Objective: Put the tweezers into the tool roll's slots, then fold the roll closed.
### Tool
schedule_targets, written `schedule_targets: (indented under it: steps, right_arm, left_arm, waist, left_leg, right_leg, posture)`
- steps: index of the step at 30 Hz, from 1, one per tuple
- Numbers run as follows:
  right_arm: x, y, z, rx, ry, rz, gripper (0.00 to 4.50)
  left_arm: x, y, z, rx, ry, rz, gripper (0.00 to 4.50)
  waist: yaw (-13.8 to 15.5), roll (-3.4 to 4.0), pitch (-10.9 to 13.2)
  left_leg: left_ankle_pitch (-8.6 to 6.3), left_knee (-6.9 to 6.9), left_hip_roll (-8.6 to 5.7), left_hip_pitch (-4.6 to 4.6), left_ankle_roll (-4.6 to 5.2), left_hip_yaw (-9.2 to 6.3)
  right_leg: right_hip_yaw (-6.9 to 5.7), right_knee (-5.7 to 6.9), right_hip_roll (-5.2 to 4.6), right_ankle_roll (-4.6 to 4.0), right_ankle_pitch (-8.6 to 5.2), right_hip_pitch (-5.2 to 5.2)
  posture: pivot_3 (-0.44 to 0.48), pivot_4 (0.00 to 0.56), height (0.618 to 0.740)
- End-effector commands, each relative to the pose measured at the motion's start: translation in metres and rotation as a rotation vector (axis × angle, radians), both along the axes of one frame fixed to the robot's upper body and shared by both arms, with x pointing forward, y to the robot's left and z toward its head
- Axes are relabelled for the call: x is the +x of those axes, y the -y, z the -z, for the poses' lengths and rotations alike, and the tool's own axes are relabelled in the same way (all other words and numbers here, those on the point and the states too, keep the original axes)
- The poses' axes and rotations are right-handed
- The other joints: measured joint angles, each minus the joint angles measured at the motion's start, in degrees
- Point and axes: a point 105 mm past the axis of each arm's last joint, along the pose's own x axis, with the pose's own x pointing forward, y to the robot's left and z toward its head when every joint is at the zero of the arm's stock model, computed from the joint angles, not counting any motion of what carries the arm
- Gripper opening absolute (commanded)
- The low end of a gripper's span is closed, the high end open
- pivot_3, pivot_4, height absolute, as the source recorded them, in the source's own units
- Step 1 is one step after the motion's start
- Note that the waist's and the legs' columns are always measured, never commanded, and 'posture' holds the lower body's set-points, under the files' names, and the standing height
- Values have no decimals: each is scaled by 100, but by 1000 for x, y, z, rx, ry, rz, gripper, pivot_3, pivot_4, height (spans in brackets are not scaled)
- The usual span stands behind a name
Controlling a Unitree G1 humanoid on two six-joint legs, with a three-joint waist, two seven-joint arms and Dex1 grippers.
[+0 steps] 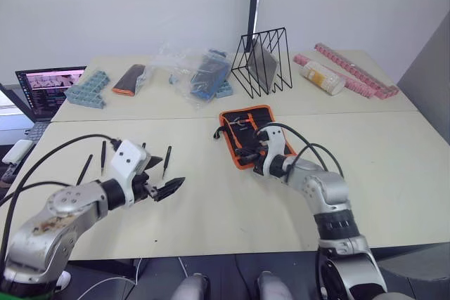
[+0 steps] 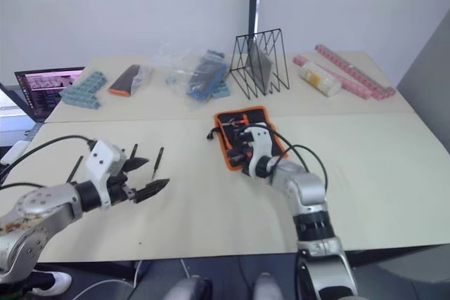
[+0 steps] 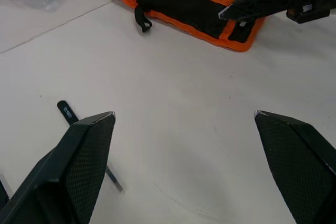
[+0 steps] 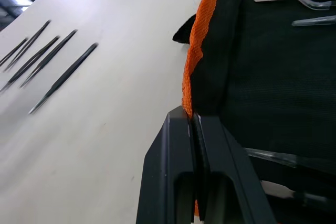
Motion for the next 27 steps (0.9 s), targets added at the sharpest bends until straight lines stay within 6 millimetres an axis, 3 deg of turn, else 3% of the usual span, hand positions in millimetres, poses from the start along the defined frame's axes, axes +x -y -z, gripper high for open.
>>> schedule_targets:
  steps: [1, 5, 11, 17, 19, 23, 27]
  right_arm:
    - [-24, -9, -12, -20, 49, -140, 41]
    - [-47, 6, 1, -177, 62, -228, 41]
    - [-63, 17, -3, -186, 60, -240, 41]
    - [-64, 21, -7, -174, 71, -199, 41]
    - [-64, 22, -7, -181, 77, -191, 41]
    - [-64, 22, -8, -184, 84, -179, 41]
    - [-66, 25, -8, -184, 88, -164, 0]
  left_arm:
    - [6, 10, -9, 45, 41, 112, 4500]
    - [28, 32, -18, 124, 91, 269, 4500]
    - [62, 47, -22, 291, 171, 443, 4500]
    - [91, 60, -3, 487, 249, 564, 4500]
    - [98, 66, 2, 414, 210, 560, 4500]
    - [108, 77, 14, 435, 205, 583, 4500]
    - [109, 86, 13, 398, 197, 616, 3356]
  waist:
    - [-8, 0, 0]
    - [61, -4, 2]
    - [106, -9, 4]
    - [113, -16, 8]
    - [117, -17, 9]
    - [116, -26, 14]
    - [114, -29, 16]
  left_leg:
    - [0, 0, 1, 1, 0, 0]
    - [0, 3, -3, -1, 0, -1]
    - [0, 9, -7, -3, 1, 0]
    - [0, 20, -11, -12, 4, -1]
    - [0, 24, -11, -15, 5, -1]
    - [-4, 54, -13, -30, 12, -5]
    - [-10, 94, -12, -45, 22, -8]
  right_leg:
    - [0, -1, 0, 0, 0, 0]
    - [-5, -7, -1, 1, 0, 3]
    - [-7, -4, 0, 1, 0, 6]
    - [-11, -4, 5, 1, 0, 4]
    - [-12, -4, 5, 1, 0, 3]
    - [-21, 4, 7, 2, -1, 0]
    - [-23, 25, 9, 9, -4, 0]
  posture:
    - [0, 150, 740]
    - [0, 150, 740]
    - [0, 150, 740]
    - [0, 150, 740]
    - [0, 150, 740]
    - [0, 150, 740]
    - [0, 150, 740]
